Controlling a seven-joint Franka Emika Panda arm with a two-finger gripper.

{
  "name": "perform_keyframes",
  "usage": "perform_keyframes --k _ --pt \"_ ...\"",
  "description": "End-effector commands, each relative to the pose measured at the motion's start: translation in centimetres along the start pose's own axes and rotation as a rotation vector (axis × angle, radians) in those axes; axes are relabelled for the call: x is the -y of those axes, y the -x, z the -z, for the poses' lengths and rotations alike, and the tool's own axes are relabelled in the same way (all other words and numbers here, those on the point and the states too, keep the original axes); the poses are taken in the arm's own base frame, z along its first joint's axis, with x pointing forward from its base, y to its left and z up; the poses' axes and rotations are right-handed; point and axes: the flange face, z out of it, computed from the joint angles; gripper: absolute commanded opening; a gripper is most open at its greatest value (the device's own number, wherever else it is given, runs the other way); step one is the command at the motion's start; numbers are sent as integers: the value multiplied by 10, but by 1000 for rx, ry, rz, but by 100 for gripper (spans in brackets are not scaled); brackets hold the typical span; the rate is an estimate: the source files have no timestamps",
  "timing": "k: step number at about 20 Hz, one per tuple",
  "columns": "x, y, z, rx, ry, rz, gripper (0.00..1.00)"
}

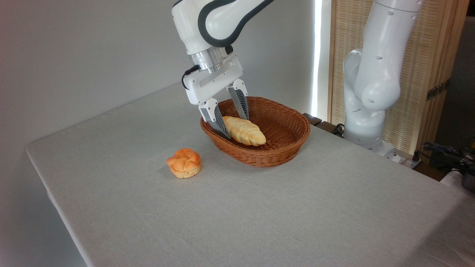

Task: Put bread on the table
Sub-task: 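Lower the open gripper onto the pale roll and close on it, then lift the pale roll out of the basket and carry it beside the bun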

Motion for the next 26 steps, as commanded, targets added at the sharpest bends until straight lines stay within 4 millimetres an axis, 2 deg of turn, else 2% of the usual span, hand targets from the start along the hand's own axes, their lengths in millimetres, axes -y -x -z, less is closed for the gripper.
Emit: perform_keyframes --k 1,12,20,24,26 --pt "2 2 1 11 -24 -5 41" --pt "-2 5 12 0 -17 33 39" --pt "-5 9 53 -39 -21 94 40" --pt "-4 24 78 -57 -53 164 44" --pt "-1 45 87 -80 -71 204 45"
